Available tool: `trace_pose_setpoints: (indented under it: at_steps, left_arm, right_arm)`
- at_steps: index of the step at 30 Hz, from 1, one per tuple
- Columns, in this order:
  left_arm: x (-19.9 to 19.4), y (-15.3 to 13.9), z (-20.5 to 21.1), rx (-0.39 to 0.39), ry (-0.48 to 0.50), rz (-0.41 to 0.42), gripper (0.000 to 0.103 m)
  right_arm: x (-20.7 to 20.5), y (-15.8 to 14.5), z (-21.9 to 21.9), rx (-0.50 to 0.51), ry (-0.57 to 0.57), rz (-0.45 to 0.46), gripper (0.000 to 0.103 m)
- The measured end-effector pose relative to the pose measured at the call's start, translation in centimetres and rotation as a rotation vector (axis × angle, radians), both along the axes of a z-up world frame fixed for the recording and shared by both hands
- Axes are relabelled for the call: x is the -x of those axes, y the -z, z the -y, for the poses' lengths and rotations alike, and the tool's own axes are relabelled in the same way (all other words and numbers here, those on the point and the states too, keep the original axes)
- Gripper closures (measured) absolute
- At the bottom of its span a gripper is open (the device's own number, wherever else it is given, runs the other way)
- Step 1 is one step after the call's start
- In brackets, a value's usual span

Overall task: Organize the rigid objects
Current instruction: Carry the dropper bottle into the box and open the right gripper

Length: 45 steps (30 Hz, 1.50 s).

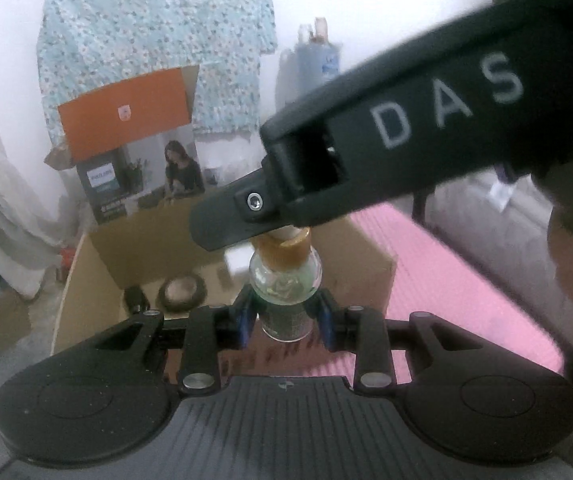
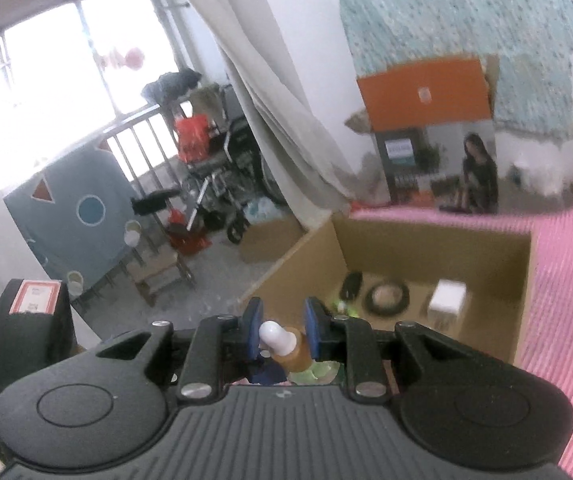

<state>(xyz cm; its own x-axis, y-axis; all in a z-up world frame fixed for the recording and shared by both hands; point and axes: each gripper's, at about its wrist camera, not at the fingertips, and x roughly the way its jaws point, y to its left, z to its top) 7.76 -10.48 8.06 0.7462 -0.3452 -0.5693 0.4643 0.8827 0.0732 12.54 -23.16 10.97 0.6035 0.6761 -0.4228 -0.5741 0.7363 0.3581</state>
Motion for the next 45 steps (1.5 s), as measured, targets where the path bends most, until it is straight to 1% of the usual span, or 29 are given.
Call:
trace_pose_setpoints:
  at_steps: [2,4,6,8,10,15,17,22,25,29,32,33,34,37,38,40,42,43,44,45]
  left_arm:
    - [-1.3,-0.9,0.6,0.011,-0.002,0.001,0.072]
    - [-2.9,-1.2,1.1,0.025,0.002,-0.014,0.072]
    - [-5.0,-1.2,1.8,0.037,0.007,-0.048,0.072]
    - [-6.8,-0.8,2.7,0.027,0.006,-0.075,0.072]
    - [-8.8,-0.2,3.4,0.018,0.005,-0.11,0.072]
    - [-13.7,2.8,4.9,0.026,0.008,-0.249,0.072]
    - [-15.3,3.9,5.4,0.013,0.0,-0.281,0.072]
    - [-18.9,5.9,5.9,0.026,-0.022,-0.384,0.072]
    - [-20.8,7.2,5.8,0.019,-0.038,-0.426,0.072]
    - [-21.8,7.8,5.9,0.027,-0.054,-0.465,0.072]
    - [-21.7,7.5,5.9,0.031,-0.07,-0.465,0.071]
    - [-21.7,7.4,5.7,0.053,-0.062,-0.471,0.063]
    - [-21.7,7.2,5.7,0.07,-0.058,-0.475,0.063]
    - [-21.4,6.7,6.0,0.044,-0.065,-0.452,0.062]
    - [-21.3,6.6,6.1,0.035,-0.066,-0.445,0.061]
    - [-20.8,6.2,6.1,0.034,-0.066,-0.436,0.054]
    - [-20.4,5.7,5.8,0.038,-0.063,-0.412,0.043]
    - [-19.9,5.3,5.8,0.036,-0.062,-0.393,0.04]
    - [-19.5,4.9,5.7,0.033,-0.058,-0.374,0.035]
    - [-18.8,4.5,5.6,0.033,-0.055,-0.356,0.034]
  right_arm:
    - [-1.1,-1.2,0.6,-0.002,-0.002,0.021,0.079]
    - [-2.5,-1.9,1.2,-0.003,0.003,0.022,0.079]
    - [-4.3,-2.0,1.8,-0.002,0.01,0.008,0.079]
    - [-6.5,-1.6,2.7,-0.012,0.014,-0.03,0.079]
    - [-8.9,-0.9,3.5,-0.022,0.02,-0.078,0.079]
    - [-14.1,2.2,5.0,-0.021,0.052,-0.186,0.079]
    - [-15.9,3.5,5.4,-0.02,0.062,-0.219,0.079]
    - [-19.2,6.5,6.0,-0.016,0.065,-0.277,0.078]
    - [-20.9,8.0,6.3,-0.025,0.063,-0.313,0.078]
    - [-22.2,9.1,6.5,-0.023,0.062,-0.331,0.078]
    - [-22.6,9.6,6.2,0.002,0.058,-0.33,0.078]
    - [-22.6,9.6,6.1,0.011,0.056,-0.329,0.078]
    - [-22.6,9.7,6.0,0.02,0.055,-0.325,0.078]
    - [-22.3,9.5,5.7,0.043,0.058,-0.315,0.076]
    - [-22.2,9.4,5.6,0.047,0.062,-0.314,0.076]
    - [-22.0,9.2,5.8,0.049,0.071,-0.311,0.076]
    - [-21.3,8.6,6.1,0.047,0.083,-0.3,0.075]
    - [-20.9,8.3,6.2,0.046,0.091,-0.293,0.075]
    - [-20.4,7.8,6.4,0.045,0.102,-0.282,0.07]
    - [-19.9,7.3,6.6,0.043,0.112,-0.272,0.065]
